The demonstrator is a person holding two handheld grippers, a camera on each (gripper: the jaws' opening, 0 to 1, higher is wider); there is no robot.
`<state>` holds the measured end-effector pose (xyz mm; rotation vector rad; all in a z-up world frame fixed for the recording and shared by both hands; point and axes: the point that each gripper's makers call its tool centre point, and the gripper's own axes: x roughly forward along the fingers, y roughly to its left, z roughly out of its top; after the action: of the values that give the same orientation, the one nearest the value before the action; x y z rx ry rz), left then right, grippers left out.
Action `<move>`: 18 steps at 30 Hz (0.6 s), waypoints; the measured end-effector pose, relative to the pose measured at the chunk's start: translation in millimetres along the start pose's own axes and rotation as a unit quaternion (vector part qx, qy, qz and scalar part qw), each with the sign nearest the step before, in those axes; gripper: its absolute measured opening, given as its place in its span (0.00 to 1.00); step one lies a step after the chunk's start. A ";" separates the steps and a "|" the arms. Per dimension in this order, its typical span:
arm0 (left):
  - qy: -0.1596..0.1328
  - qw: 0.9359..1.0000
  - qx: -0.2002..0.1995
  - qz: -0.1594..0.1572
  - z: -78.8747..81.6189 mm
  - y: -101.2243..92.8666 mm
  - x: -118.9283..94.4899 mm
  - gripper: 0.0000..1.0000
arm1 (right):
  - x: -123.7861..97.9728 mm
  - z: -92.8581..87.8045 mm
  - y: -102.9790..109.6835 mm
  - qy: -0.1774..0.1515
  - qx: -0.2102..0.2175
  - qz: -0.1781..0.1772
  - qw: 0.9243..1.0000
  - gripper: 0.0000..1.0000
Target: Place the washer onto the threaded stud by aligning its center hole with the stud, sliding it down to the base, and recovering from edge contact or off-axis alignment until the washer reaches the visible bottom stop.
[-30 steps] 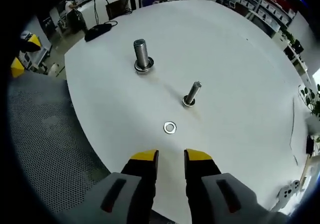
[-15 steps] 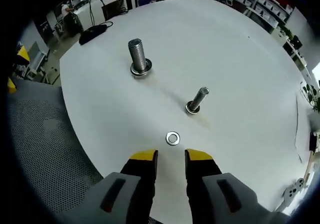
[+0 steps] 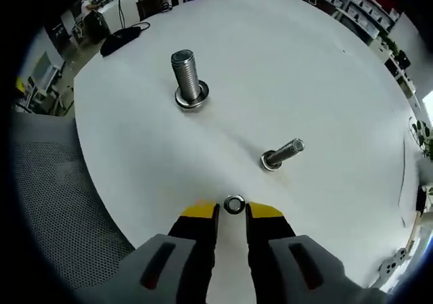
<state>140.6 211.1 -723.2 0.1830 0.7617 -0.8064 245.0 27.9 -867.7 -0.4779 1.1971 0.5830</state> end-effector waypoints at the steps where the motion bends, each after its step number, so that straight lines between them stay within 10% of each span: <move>1: -0.001 1.000 -0.001 0.000 0.3 0.0 -0.1 0.23 | -0.2 -0.9 -0.5 0.004 0.007 0.008 1.000 0.19; 18: 0.003 1.000 0.003 0.001 -0.5 -0.1 0.6 0.23 | 3.6 3.4 -1.3 0.058 -0.092 0.027 0.994 0.16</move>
<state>140.5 210.9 -723.9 0.1916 0.7649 -0.8064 249.2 29.6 -870.1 -0.6446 1.2766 0.7226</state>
